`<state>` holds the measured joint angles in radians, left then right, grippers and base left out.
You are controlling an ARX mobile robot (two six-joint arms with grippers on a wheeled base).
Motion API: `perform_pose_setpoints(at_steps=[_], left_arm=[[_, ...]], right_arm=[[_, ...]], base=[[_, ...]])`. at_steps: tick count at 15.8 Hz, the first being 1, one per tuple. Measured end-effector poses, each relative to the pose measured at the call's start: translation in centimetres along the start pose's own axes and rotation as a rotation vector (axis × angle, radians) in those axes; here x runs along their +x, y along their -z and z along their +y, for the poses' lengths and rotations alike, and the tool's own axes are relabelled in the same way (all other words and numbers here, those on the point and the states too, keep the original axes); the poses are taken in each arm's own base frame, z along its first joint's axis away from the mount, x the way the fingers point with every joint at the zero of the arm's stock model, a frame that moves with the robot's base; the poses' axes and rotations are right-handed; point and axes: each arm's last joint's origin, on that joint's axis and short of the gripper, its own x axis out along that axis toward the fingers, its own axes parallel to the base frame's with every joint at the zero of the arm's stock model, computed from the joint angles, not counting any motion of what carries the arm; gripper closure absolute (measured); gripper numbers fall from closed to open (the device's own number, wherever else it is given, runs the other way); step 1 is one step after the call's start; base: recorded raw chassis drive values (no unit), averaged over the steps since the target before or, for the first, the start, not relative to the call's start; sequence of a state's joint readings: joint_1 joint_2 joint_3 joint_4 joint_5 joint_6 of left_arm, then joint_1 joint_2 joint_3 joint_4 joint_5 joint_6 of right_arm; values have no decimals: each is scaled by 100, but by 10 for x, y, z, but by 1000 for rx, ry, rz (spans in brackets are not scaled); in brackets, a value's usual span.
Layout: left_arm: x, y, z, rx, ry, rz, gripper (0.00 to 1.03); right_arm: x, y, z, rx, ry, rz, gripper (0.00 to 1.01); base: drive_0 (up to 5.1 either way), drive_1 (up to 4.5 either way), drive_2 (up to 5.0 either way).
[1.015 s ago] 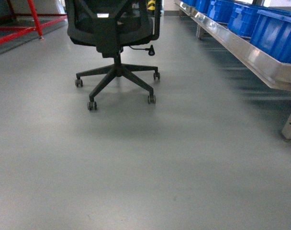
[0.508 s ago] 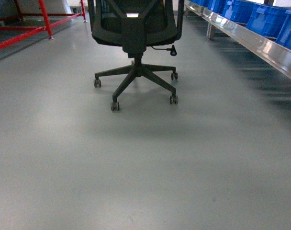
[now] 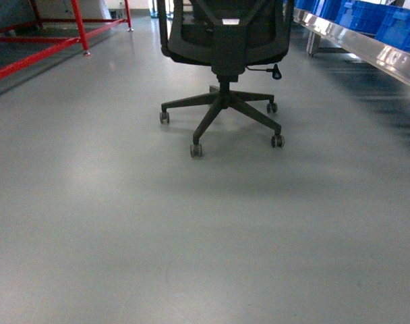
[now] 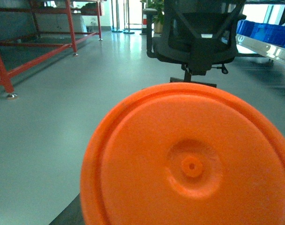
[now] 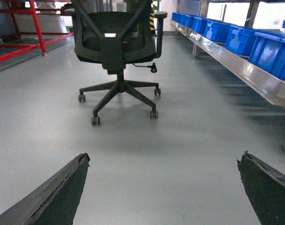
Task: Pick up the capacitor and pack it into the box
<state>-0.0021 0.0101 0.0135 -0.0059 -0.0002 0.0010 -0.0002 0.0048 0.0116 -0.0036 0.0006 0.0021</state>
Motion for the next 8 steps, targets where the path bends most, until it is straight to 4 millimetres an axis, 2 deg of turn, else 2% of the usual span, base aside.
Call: perform_pose_setpoints(at_steps=[8], left_arm=[[0, 0, 0, 0, -2, 2, 59]], right_arm=[[0, 0, 0, 0, 0, 2, 3]], base=[[-500, 245, 245]])
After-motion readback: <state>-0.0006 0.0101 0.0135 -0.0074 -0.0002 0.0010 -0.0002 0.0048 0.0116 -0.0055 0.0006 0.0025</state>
